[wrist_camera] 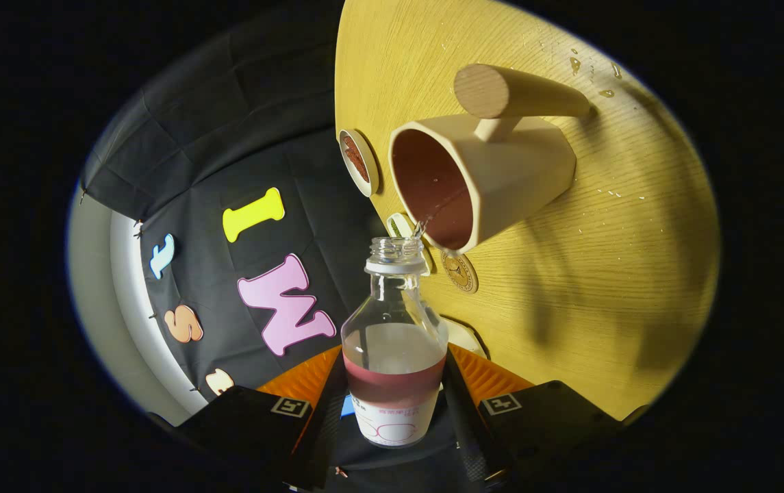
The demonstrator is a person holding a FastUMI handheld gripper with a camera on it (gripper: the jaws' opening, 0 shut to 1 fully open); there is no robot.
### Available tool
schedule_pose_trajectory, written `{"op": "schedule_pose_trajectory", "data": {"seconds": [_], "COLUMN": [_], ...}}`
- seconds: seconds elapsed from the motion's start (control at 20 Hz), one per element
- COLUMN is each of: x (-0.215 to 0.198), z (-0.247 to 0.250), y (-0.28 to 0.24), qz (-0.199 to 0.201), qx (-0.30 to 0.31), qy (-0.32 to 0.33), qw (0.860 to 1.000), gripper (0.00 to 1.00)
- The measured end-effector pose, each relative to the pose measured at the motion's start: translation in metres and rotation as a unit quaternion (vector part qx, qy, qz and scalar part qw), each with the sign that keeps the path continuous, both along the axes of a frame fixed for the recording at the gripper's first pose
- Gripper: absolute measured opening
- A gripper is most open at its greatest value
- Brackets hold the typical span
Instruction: Take the bottle from table, then pour the juice into the cup, finally place the bottle on the coaster
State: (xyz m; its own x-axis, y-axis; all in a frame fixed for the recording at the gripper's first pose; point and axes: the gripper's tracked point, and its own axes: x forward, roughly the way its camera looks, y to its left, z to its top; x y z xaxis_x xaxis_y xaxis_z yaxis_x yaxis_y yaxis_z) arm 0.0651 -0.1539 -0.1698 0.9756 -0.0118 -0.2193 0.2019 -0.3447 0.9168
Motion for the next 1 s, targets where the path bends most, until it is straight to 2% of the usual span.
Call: {"op": "schedule_pose_trajectory", "data": {"seconds": [1.0], "x": [0.000], "z": [0.008], "y": [-0.008], "qz": [0.003], "qx": [0.063], "qy": [-0.013], "qw": [0.998], "gripper": [0.76]}}
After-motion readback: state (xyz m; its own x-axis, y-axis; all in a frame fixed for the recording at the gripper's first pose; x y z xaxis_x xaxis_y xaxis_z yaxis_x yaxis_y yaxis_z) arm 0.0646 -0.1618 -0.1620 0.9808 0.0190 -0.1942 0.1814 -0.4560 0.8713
